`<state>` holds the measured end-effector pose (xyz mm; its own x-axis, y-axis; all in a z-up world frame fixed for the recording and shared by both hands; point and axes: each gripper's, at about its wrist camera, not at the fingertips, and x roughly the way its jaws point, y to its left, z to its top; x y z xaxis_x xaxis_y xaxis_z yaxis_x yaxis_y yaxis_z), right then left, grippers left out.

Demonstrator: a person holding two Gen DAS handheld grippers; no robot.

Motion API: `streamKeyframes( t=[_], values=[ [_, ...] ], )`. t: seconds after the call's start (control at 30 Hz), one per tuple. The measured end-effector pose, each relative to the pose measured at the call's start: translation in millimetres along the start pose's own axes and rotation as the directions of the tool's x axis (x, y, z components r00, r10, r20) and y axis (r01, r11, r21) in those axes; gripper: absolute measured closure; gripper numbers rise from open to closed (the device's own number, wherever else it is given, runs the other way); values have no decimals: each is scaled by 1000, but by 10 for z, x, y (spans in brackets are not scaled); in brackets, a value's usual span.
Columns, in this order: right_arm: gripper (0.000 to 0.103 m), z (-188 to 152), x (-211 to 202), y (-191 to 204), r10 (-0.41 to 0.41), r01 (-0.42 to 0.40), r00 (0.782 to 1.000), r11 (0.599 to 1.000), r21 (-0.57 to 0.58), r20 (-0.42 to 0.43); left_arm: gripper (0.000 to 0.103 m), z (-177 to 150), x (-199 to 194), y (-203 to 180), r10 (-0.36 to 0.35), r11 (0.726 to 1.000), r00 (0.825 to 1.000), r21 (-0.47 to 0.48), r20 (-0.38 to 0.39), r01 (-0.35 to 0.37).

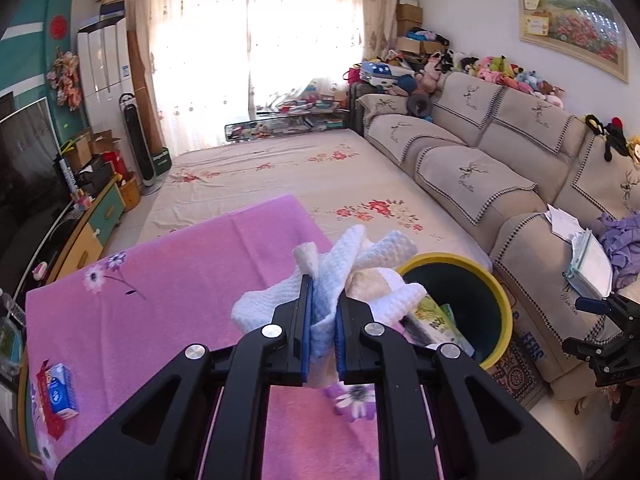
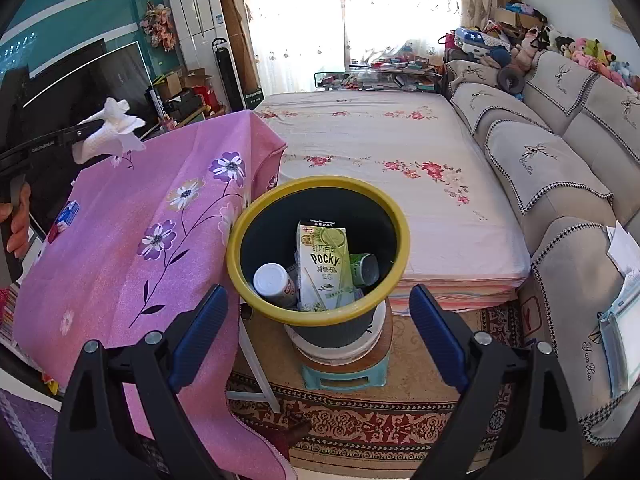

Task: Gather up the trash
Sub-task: 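Carry the white wipe over the bin and open the left tool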

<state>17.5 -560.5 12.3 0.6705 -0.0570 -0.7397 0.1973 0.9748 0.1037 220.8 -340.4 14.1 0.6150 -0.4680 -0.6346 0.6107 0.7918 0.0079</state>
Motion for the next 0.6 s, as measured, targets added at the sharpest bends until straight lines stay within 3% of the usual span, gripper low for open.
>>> streamKeyframes(
  t=[0.33,0.6],
  values=[
    [15,-176,-109,-402,-28,28,999,998,49,16,93,241,546,-1271,-128,984,991,115,-46,133],
    [15,-257,-81,-632,-36,36,999,996,84,3,92,261,1252,-1746,-145,977,979,132,-142,164]
  ],
)
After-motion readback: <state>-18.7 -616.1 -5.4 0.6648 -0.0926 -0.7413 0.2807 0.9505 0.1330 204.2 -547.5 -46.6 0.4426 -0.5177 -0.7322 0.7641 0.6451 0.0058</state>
